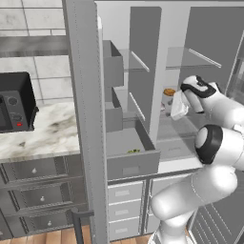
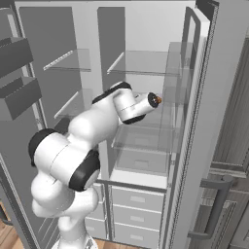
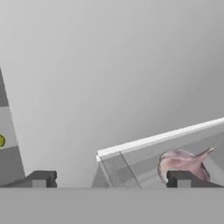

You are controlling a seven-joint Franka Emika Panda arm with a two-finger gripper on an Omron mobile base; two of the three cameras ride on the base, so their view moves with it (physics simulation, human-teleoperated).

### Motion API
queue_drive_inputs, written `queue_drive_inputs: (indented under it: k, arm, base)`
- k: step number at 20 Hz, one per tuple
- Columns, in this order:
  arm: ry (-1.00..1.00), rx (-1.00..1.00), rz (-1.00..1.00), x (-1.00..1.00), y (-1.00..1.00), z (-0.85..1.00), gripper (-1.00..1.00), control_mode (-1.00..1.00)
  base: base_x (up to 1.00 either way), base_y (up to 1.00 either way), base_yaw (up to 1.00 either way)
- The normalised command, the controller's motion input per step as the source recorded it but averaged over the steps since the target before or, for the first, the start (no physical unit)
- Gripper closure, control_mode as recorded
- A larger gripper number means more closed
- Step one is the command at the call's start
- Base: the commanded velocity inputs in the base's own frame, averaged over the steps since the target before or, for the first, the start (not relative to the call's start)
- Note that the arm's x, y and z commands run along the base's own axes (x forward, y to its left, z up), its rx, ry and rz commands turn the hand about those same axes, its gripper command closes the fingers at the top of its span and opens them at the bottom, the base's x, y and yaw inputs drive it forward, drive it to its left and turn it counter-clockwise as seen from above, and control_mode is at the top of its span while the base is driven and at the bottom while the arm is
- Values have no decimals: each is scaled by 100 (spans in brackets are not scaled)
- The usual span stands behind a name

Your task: Take the broccoli and garlic from the fridge shelf and place them in the freezer drawer to begin freezing them.

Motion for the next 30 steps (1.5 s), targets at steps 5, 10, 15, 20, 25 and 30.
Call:
queue_drive_inputs:
  k: [5, 10, 15, 20, 25, 30]
  arm:
    - [0, 1, 0, 49, -7, -5, -100, -100]
    - [0, 0, 1, 61, 0, -29, -100, -100]
    - [0, 0, 2, 55, -2, -30, -100, -100]
    - [0, 0, 1, 49, 0, -16, -100, -100]
    - [11, -1, 3, 20, 25, -62, 100, -100]
    - [3, -2, 2, -3, 44, -42, 100, -100]
  base:
    - [0, 0, 0]
    - [0, 0, 0]
    - [0, 0, 0]
    - [0, 0, 0]
    - [0, 0, 0]
    - [0, 0, 0]
